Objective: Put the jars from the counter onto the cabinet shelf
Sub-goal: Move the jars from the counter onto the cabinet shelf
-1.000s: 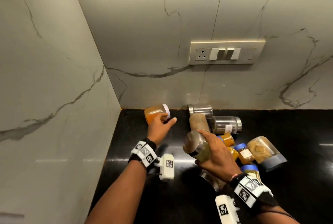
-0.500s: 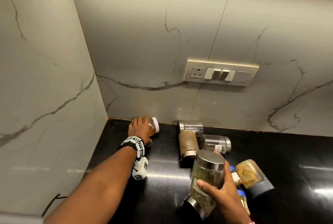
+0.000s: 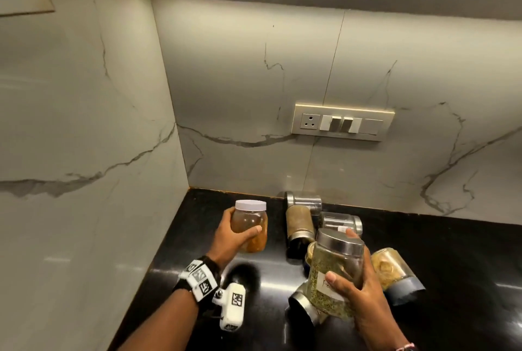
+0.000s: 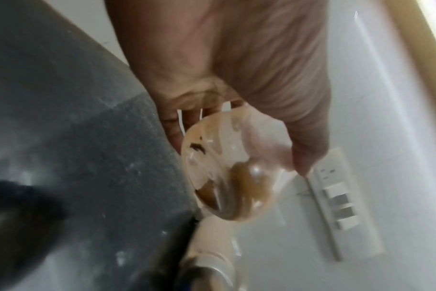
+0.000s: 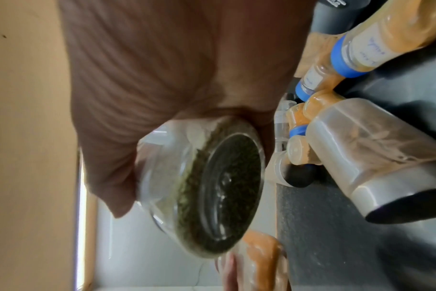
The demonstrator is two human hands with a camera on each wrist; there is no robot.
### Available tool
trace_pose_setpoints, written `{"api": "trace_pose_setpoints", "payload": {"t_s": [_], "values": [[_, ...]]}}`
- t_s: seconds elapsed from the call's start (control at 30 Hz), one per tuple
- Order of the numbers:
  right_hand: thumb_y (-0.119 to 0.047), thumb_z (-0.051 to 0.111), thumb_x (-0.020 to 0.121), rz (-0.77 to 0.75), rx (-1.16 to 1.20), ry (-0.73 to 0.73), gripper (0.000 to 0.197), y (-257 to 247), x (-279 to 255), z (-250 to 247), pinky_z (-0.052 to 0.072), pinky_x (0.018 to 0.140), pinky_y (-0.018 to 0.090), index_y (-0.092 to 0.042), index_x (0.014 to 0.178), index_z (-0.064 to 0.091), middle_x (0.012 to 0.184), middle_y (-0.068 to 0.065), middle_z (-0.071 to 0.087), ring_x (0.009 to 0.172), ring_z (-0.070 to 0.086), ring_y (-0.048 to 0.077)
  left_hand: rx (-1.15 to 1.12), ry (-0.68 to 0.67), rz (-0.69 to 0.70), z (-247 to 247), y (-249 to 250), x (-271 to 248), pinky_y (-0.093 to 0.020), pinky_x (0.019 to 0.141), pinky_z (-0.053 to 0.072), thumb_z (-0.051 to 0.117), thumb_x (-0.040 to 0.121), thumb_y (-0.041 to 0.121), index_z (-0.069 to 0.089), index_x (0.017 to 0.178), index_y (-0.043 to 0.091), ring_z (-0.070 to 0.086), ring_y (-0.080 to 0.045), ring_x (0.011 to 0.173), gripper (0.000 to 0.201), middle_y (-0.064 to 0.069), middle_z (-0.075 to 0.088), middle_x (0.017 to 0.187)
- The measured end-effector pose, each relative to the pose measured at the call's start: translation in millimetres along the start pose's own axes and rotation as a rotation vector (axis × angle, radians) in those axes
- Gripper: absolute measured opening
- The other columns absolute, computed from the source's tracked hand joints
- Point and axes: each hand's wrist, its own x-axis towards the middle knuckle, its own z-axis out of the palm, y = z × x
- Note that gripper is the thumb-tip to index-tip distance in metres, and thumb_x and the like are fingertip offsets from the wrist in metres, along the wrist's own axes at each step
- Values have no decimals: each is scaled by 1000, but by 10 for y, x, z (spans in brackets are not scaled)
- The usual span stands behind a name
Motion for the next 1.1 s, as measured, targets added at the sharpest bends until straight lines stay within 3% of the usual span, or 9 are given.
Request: {"api": "trace_pose_setpoints", "payload": {"t_s": [0.17, 0.27, 0.43, 0.53, 0.67, 0.8, 0.9, 1.0, 1.1], "values": [[-45, 97, 40, -63, 14, -74, 112, -319, -192, -69, 59, 89, 50, -63, 135, 41, 130, 2, 67, 111, 71, 28, -260, -134, 83, 178, 613, -751, -41, 91, 58, 84, 59, 54, 49, 136, 30, 65, -24, 116, 88, -3, 65, 127], [-33, 89, 50, -140, 14, -132, 103, -625, -337, -100, 56, 94, 56, -62, 136, 41, 131, 3, 68, 113, 70, 32, -259, -155, 172, 239, 1044, -1132, -41, 91, 57, 84, 55, 63, 50, 134, 31, 66, -20, 116, 91, 4, 67, 124], [-27, 83, 45, -330, -8, -256, 103, -1262, -577, -181, 62, 77, 39, -61, 134, 44, 128, -2, 69, 111, 71, 31, -271, -105, 320, 218, 1815, -1689, -21, 76, 58, 86, 35, 73, 47, 132, 31, 69, -10, 108, 112, 14, 72, 114], [-33, 80, 42, -485, -100, -274, 96, -1679, -689, -177, 62, 75, 31, -69, 125, 46, 128, -14, 66, 114, 69, 21, -268, -50, 453, 168, 2245, -1887, -32, 82, 58, 86, 43, 70, 48, 135, 31, 67, -20, 114, 107, 6, 70, 122], [-46, 76, 47, -747, -283, -243, 99, -2213, -866, -114, 59, 77, 18, -66, 134, 35, 128, -34, 56, 115, 64, 0, -226, 8, 634, 128, 2852, -1999, -48, 92, 54, 86, 54, 62, 48, 138, 13, 63, -35, 117, 104, -14, 65, 127], [-44, 77, 54, -923, -329, -268, 103, -2729, -946, -74, 57, 81, 16, -54, 146, 31, 136, -25, 55, 119, 62, 2, -200, 60, 795, 85, 3445, -2141, -40, 88, 57, 82, 60, 61, 51, 133, 30, 62, -26, 120, 85, -4, 64, 129], [-36, 75, 59, -989, -268, -302, 103, -3109, -877, -35, 60, 81, 26, -44, 150, 29, 139, -10, 57, 118, 66, 15, -161, 109, 895, 35, 3852, -2160, -43, 94, 56, 80, 66, 51, 42, 142, 21, 60, -26, 123, 89, -7, 59, 135], [-33, 74, 64, -1010, -209, -291, 99, -3495, -778, 3, 60, 83, 36, -37, 152, 28, 142, -2, 55, 120, 65, 21, -124, 152, 918, -33, 4231, -2090, -35, 87, 58, 70, 73, 40, 41, 143, 18, 63, -20, 118, 79, -6, 59, 134], [-34, 74, 70, -983, -185, -266, 92, -3857, -664, 49, 61, 81, 37, -28, 150, 29, 138, 3, 56, 117, 66, 20, -71, 192, 915, -89, 4547, -1949, -27, 81, 60, 73, 76, 40, 41, 142, 20, 64, -17, 114, 76, -2, 58, 132]]}}
